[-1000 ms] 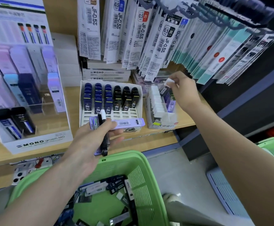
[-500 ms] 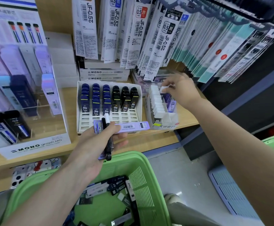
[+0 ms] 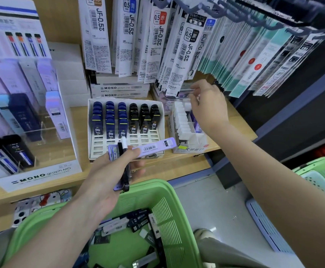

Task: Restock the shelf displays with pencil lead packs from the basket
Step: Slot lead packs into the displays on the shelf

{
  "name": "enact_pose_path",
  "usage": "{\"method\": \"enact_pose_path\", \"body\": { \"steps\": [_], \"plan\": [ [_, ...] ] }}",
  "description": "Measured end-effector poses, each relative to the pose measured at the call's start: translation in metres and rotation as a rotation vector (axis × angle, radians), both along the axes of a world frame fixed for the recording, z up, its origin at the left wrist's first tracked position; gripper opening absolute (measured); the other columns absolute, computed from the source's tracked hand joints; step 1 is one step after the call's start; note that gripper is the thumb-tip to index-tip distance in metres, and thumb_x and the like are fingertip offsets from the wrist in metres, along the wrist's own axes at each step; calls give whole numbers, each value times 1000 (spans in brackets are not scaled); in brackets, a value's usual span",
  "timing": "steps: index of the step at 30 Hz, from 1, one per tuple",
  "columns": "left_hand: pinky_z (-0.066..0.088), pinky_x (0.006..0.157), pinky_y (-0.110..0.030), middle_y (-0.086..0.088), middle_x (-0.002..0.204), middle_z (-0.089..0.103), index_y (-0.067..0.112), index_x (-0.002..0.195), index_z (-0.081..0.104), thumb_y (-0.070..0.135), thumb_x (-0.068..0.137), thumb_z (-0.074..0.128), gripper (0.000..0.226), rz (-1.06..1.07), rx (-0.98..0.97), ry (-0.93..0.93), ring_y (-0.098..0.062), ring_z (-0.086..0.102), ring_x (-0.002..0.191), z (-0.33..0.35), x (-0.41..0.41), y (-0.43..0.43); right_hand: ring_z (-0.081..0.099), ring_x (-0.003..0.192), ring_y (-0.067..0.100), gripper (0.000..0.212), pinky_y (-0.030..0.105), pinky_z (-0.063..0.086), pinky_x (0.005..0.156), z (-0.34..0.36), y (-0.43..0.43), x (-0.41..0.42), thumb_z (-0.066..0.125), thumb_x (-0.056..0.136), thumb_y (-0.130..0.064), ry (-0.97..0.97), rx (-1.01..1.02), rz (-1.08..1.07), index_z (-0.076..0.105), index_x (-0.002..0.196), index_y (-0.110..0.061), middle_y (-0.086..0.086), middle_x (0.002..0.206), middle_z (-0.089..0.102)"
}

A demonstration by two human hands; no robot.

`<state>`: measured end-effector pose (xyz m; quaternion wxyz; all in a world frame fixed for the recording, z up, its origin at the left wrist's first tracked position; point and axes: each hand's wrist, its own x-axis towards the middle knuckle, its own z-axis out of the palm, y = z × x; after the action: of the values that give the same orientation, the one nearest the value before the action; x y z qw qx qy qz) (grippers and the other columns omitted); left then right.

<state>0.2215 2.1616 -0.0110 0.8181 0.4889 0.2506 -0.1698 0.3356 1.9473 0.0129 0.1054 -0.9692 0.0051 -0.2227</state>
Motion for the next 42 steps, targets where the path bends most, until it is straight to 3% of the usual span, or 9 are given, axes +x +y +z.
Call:
{"method": "enact_pose_path", "body": {
  "steps": [5, 8, 12, 15, 24, 29, 33, 37, 42],
  "plan": [
    [47, 41, -17, 0, 54, 65, 12, 88, 63, 14, 80, 71, 11, 4, 59, -21, -8, 57, 44, -1, -1, 2, 56, 77, 13, 22, 31, 45, 68, 13, 42, -58, 39, 100, -25, 45, 394, 149, 57, 98, -13, -3, 86, 61],
    [44, 48, -21, 1, 51, 62, 15, 87, 64, 17, 79, 71, 12, 18, 96, -70, -8, 52, 44, 0, -3, 6, 52, 58, 5, 26, 20, 42, 56, 18, 59, -88, 39, 99, -34, 305, 549, 198, 56, 91, -16, -3, 73, 59],
    [43, 52, -22, -2, 74, 68, 14, 93, 63, 19, 77, 72, 19, 48, 166, -164, -5, 57, 52, 1, -7, 16, 60, 57, 5, 6, 21, 55, 61, 24, 69, -110, 56, 93, -15, 520, 887, 288, 62, 92, -12, 0, 73, 61],
    [44, 49, -20, -1, 84, 73, 14, 95, 65, 25, 79, 70, 20, 30, 157, -178, -8, 59, 59, 7, -11, 24, 62, 66, 4, 14, 18, 53, 69, 31, 72, -117, 64, 87, -9, 456, 839, 343, 65, 85, -22, -6, 75, 65],
    [38, 36, -14, 4, 52, 57, 12, 89, 62, 8, 80, 69, 12, 36, 33, -147, -5, 46, 42, 24, -25, 57, 63, 96, 6, 30, 14, 49, 84, 55, 99, -132, 63, 83, 6, 428, 722, 481, 65, 91, -23, 0, 105, 64],
    [40, 39, -16, 3, 54, 54, 12, 85, 63, 6, 79, 70, 11, 102, 59, -192, -8, 45, 46, 27, -36, 83, 65, 80, 7, 30, 15, 53, 73, 65, 126, -134, 65, 85, -6, 533, 861, 385, 57, 112, -17, 2, 102, 64],
    [42, 52, -25, 1, 53, 56, 12, 82, 64, 7, 81, 71, 8, 159, 173, -258, -13, 46, 49, 29, -45, 104, 67, 67, 8, 15, 13, 53, 66, 73, 153, -130, 62, 87, -3, 586, 1006, 368, 61, 102, -6, 14, 92, 68],
    [45, 45, -19, 4, 61, 62, 14, 87, 62, 13, 80, 73, 13, 222, 257, -303, -8, 52, 49, 30, -50, 126, 65, 70, 7, 9, 17, 54, 69, 77, 177, -116, 67, 85, -9, 408, 790, 408, 66, 89, -17, 2, 82, 69],
    [44, 44, -17, 2, 60, 57, 14, 87, 62, 18, 83, 70, 10, 243, 225, -276, -9, 50, 49, 31, -53, 149, 54, 68, -6, 12, 5, 42, 66, 72, 202, -93, 65, 86, -8, 241, 474, 450, 65, 94, -16, -13, 77, 61]
  ]
}}
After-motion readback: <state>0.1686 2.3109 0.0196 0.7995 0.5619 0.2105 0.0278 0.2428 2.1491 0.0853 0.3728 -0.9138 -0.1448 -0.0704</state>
